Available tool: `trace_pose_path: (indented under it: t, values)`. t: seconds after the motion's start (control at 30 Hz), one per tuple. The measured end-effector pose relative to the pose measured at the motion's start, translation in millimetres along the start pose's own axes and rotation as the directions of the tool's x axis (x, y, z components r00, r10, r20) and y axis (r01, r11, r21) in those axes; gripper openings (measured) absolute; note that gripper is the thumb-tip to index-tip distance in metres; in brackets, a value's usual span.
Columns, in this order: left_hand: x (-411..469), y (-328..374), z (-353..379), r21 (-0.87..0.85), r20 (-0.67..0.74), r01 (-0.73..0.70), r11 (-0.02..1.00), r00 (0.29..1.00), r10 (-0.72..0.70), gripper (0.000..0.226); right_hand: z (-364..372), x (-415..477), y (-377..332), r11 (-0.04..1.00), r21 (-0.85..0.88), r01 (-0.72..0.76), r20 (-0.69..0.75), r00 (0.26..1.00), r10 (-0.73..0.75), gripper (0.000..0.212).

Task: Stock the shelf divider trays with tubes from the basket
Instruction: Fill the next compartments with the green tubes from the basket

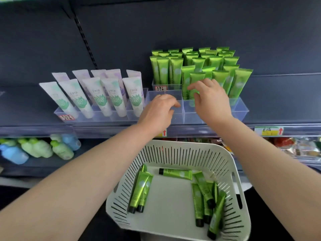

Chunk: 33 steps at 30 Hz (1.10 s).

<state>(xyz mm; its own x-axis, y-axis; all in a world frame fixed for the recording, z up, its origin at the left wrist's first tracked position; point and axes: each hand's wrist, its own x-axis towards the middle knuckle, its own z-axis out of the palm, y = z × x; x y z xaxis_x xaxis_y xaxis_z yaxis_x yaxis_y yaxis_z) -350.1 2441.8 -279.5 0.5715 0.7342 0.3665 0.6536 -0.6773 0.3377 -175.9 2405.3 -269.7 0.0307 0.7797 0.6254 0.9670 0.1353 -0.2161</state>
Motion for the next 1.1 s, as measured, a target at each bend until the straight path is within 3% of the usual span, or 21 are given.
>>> trace_pose_path:
  t: [0.17, 0.33, 0.4, 0.47, 0.53, 0.63, 0.8, 0.87, 0.97, 1.1]
  values:
    - [-54.7, -0.6, 36.7, -0.094, 0.029, 0.047, 0.994, 0.999, -0.045, 0.027, 24.2, -78.5, -12.1, 0.996, 0.066, -0.066, 0.101, 0.993, 0.059, 0.030]
    - [-108.5, -5.7, 87.2, -0.087, 0.195, 0.168, 0.982, 0.969, -0.149, 0.029, 63.0, -147.7, -7.2, 0.982, -0.012, -0.187, 0.395, 0.902, 0.176, 0.035]
    - [-131.4, -9.9, 107.9, -0.055, 0.285, 0.207, 0.977, 0.941, -0.184, 0.027, 77.3, -170.7, 0.7, 0.963, -0.082, -0.256, 0.550, 0.794, 0.258, 0.039]
    - [-151.9, -15.1, 125.0, -0.025, 0.361, 0.252, 0.967, 0.905, -0.226, 0.029, 89.5, -189.8, 7.9, 0.934, -0.168, -0.315, 0.722, 0.606, 0.334, 0.041]
    - [-166.9, -21.1, 137.1, -0.001, 0.421, 0.279, 0.960, 0.871, -0.253, 0.034, 100.6, -207.1, 13.8, 0.924, -0.262, -0.277, 0.838, 0.409, 0.361, 0.042]
    - [-178.8, -30.5, 146.4, 0.011, 0.457, 0.305, 0.952, 0.846, -0.276, 0.036, 113.3, -228.7, 23.0, 0.926, -0.332, -0.180, 0.886, 0.276, 0.371, 0.053]
    - [-188.2, -40.5, 154.7, 0.016, 0.442, 0.383, 0.924, 0.826, -0.350, 0.036, 122.2, -238.3, 20.9, 0.915, -0.351, -0.200, 0.886, 0.246, 0.393, 0.056]
    - [-190.4, -43.9, 158.1, 0.021, 0.442, 0.410, 0.912, 0.814, -0.376, 0.034, 122.9, -239.2, 13.2, 0.912, -0.330, -0.244, 0.903, 0.199, 0.380, 0.058]
    - [-190.2, -47.3, 162.5, 0.016, 0.437, 0.451, 0.893, 0.800, -0.412, 0.033, 121.8, -244.0, 2.5, 0.920, -0.273, -0.281, 0.939, 0.131, 0.319, 0.060]
    - [-188.9, -48.9, 163.7, 0.015, 0.438, 0.490, 0.871, 0.780, -0.447, 0.030, 120.1, -249.1, -11.4, 0.945, -0.170, -0.281, 0.970, 0.121, 0.210, 0.058]
